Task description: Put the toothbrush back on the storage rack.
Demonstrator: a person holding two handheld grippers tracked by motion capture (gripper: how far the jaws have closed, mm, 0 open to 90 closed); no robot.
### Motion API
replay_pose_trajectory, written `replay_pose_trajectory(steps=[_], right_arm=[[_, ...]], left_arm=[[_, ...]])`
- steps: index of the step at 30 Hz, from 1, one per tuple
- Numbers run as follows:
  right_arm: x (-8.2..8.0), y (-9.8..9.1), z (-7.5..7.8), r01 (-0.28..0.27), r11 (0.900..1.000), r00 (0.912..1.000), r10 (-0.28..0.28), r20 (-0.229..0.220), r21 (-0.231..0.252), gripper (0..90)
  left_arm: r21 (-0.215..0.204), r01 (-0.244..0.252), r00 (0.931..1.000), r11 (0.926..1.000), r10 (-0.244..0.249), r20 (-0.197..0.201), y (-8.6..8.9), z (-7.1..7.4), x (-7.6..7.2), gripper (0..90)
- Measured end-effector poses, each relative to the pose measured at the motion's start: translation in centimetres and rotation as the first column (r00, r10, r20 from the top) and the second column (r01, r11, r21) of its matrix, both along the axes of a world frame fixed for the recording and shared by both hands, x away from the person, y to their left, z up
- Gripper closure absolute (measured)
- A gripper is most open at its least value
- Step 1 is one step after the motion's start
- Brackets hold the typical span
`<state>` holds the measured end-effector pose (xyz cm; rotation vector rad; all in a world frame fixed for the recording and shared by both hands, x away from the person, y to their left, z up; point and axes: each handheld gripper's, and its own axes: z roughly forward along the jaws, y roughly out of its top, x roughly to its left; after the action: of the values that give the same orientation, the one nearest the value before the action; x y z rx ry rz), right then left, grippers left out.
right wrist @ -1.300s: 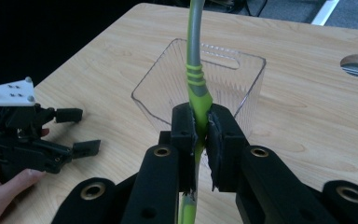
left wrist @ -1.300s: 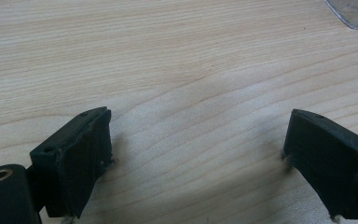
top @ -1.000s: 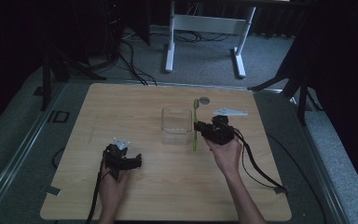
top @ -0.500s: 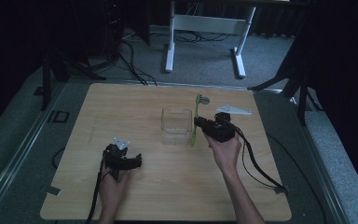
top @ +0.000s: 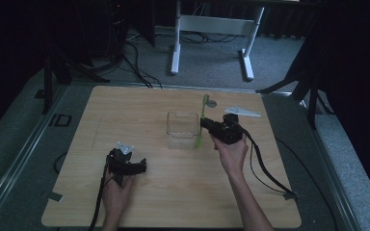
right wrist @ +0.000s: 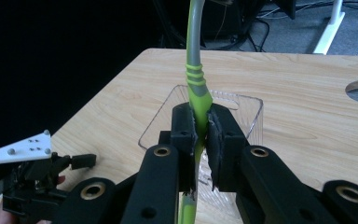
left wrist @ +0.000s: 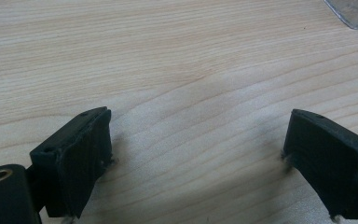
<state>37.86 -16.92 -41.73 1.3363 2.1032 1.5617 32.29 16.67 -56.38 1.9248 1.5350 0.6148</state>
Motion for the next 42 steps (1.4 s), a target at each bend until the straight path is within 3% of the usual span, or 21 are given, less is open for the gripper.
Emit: replay_pose_trajectory(steps=[22, 29, 42], right_arm=[[0.8, -0.2, 0.0, 0.04, 0.9949, 0.9989, -0.042, 0.02, 0.092, 81.7], [1.3, -0.2, 0.0, 0.05, 0.9883, 0.9984, -0.054, 0.019, 0.144, 81.7], [2.0, -0.4, 0.0, 0.077, 0.9808, 0.9959, -0.084, 0.034, 0.179, 81.7]], left_arm=[[0.0, 0.0, 1.0, 1.0, 0.0, 0.001, 0.0, 0.0, 0.0, 7.9], [0.0, -0.001, 1.0, 1.0, 0.001, 0.001, 0.0, 0.0, 0.0, 7.9], [-0.001, -0.001, 1.0, 1.0, 0.001, 0.001, 0.0, 0.0, 0.0, 7.9]])
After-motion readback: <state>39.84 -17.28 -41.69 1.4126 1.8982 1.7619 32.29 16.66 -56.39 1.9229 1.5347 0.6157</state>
